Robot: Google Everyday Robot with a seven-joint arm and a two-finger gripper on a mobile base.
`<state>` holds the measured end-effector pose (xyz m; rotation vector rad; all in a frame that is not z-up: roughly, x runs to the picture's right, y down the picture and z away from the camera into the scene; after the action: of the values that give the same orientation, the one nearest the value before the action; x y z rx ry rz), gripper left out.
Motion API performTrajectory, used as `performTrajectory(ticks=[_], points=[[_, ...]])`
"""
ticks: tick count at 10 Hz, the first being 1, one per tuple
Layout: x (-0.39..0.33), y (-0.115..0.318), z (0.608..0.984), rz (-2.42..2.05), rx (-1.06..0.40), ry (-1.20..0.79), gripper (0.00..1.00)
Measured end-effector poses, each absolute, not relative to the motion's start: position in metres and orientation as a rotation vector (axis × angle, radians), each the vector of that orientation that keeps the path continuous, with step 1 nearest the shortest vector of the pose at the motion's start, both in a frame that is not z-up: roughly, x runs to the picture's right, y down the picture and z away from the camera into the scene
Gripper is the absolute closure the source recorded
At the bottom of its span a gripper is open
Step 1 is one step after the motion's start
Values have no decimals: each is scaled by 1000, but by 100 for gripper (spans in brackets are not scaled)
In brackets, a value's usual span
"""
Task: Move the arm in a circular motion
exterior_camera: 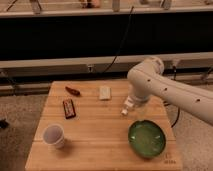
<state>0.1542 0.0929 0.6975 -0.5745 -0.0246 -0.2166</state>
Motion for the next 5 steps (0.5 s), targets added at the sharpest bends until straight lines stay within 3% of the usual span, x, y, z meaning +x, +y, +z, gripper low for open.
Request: performTrajectory(ticks=[5], points=[[147, 98, 695, -225, -577, -24, 20]])
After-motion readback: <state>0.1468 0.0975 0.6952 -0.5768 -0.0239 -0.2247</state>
